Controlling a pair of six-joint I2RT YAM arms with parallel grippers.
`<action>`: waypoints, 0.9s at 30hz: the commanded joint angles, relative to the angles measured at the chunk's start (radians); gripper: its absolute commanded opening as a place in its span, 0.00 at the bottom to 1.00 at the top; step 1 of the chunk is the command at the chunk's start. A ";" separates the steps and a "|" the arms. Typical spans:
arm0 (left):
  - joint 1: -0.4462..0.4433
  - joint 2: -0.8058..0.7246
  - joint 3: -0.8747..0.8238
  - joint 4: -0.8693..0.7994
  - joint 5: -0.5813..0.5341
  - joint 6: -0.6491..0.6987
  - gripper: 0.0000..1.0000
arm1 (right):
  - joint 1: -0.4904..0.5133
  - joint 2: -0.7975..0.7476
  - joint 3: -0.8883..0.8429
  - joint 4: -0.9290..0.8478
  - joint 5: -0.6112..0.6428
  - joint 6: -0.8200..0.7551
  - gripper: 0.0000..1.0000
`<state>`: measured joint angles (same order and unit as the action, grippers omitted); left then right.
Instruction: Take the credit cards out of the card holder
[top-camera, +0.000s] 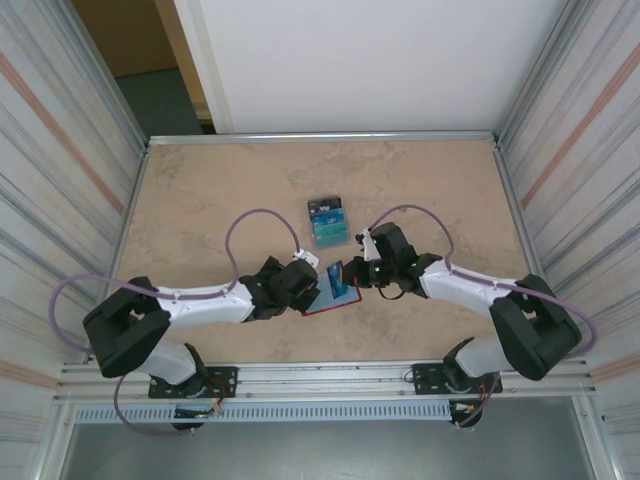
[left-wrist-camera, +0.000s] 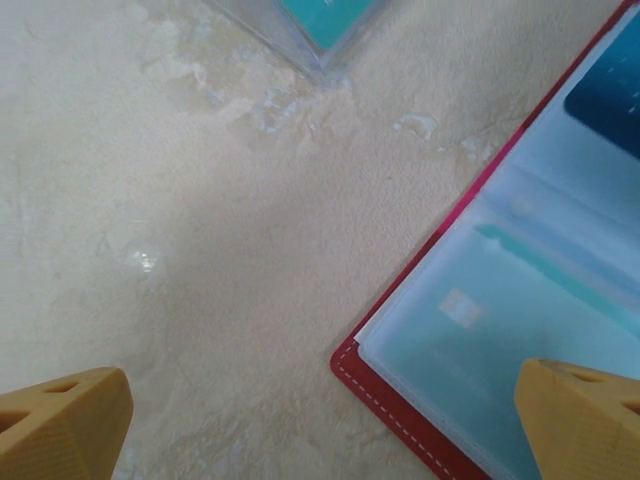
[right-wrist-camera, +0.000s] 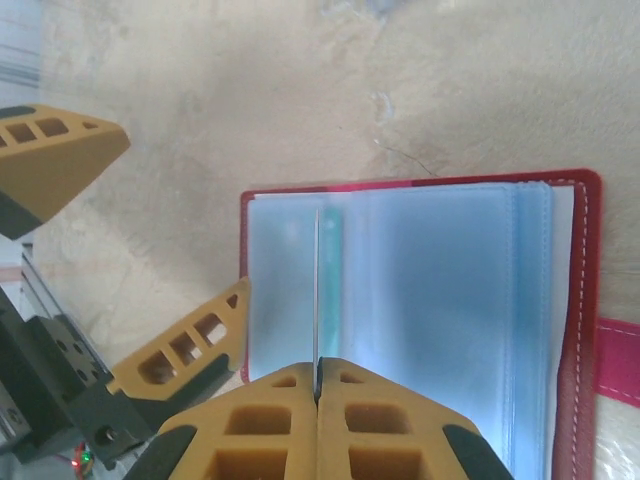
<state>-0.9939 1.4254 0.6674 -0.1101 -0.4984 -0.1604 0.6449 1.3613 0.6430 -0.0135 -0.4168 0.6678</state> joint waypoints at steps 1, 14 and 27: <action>0.008 -0.112 -0.007 -0.029 -0.045 -0.032 0.99 | 0.034 -0.088 0.042 -0.112 0.072 -0.132 0.00; 0.129 -0.556 -0.096 0.153 0.475 0.202 0.89 | 0.178 -0.289 0.154 -0.232 0.168 -0.546 0.00; 0.219 -0.532 0.050 -0.101 0.951 0.513 0.64 | 0.187 -0.277 0.311 -0.436 -0.052 -0.775 0.00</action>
<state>-0.7788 0.8669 0.6632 -0.1410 0.3126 0.2588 0.8200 1.0801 0.9043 -0.3679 -0.3931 -0.0219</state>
